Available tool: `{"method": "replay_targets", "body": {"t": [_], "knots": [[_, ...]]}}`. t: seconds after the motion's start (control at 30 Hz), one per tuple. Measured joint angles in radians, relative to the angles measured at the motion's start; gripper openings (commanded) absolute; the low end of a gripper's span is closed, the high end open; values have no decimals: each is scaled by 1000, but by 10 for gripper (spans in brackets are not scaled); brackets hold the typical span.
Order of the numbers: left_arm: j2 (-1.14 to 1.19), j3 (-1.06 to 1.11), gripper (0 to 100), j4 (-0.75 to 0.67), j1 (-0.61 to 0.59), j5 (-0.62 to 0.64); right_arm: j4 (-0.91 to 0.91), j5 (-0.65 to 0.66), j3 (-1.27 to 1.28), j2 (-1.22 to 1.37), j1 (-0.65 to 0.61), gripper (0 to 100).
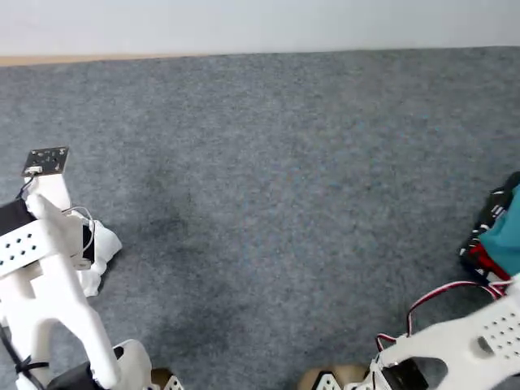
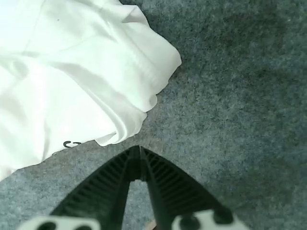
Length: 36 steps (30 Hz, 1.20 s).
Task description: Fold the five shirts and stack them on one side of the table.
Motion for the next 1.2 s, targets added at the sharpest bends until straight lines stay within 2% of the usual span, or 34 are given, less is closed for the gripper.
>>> {"method": "replay_targets", "body": {"t": [0.07, 0.17, 0.3, 0.47, 0.57, 0.7, 0.8, 0.97, 1.1, 1.2], "knots": [[0, 0, 7, 0, 0, 0, 2, 5, 0, 6, 17, 230], [0, 0, 7, 0, 0, 0, 8, -26, -34, 6, 37, 298], [0, 0, 7, 0, 0, 0, 40, -81, -118, 3, 43, 303], [0, 0, 7, 0, 0, 0, 64, -147, -207, -28, -17, 299], [0, 0, 7, 0, 0, 0, 64, -204, -213, -37, -69, 220], [0, 0, 7, 0, 0, 0, 66, -258, -198, -29, -124, 12], [0, 0, 7, 0, 0, 0, 66, -269, -198, 12, -146, 37], [0, 0, 7, 0, 0, 0, 51, -270, -198, 133, -158, 9], [0, 0, 7, 0, 0, 0, -72, -272, -198, 261, -170, 9], [0, 0, 7, 0, 0, 0, -98, -272, -207, 285, -173, 9]]}}
